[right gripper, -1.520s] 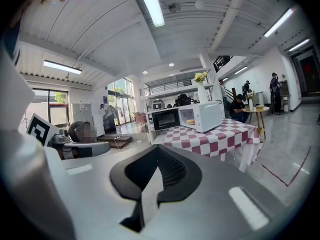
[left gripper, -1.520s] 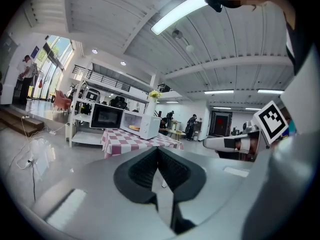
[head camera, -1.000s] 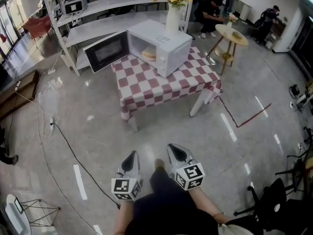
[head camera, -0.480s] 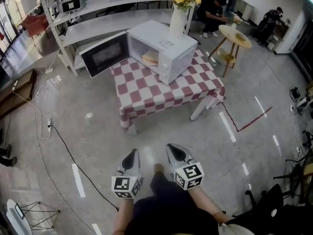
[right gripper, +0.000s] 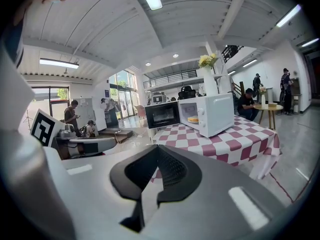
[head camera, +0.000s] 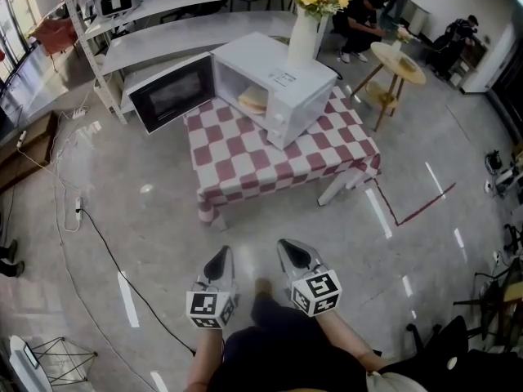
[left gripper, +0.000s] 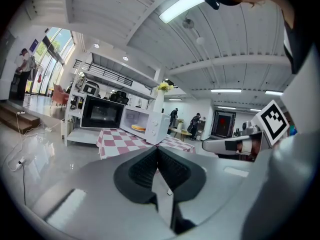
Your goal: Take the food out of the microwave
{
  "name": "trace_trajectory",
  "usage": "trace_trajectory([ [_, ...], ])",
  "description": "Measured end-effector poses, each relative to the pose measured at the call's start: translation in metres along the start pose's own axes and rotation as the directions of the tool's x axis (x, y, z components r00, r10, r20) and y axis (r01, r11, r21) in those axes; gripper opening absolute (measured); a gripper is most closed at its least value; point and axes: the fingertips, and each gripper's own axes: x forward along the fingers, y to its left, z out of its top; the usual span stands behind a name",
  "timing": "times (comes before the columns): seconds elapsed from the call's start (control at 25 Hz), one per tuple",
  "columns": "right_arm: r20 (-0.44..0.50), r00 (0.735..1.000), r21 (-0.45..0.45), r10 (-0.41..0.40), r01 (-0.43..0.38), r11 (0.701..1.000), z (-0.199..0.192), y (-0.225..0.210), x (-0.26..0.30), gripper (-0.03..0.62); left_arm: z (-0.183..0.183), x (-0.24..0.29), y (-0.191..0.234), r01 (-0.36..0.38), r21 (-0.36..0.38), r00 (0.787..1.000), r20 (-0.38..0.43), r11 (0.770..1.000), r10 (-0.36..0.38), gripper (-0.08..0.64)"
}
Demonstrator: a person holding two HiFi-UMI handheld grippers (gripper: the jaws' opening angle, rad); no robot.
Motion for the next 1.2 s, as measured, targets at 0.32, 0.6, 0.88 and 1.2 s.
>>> trace_trajectory([
  [0.32, 0.015, 1.000, -0.007, 0.025, -0.025, 1.000, 0.018, -0.027, 0.026, 0.000, 0.011, 0.036, 0.004, -0.016, 0.002, 1.000, 0.007, 1.000, 0.016, 0.008],
  [0.6, 0.025, 0.999, -0.010, 0.047, -0.047, 0.999, 0.025, -0.048, 0.047, 0.000, 0.012, 0.061, 0.009, -0.037, -0.012, 0.999, 0.015, 0.999, 0.037, 0.008],
  [0.88, 0.036, 0.998, -0.007, 0.057, -0.057, 0.998, 0.029, -0.068, 0.065, 0.000, 0.012, 0.086, 0.012, -0.042, -0.021, 0.999, 0.020, 0.999, 0.042, 0.008],
  [1.2, 0.041, 0.997, 0.003, 0.072, -0.072, 0.997, 0.031, -0.074, 0.072, 0.000, 0.007, 0.092, 0.010, -0.047, -0.036, 0.999, 0.005, 0.998, 0.048, 0.008],
])
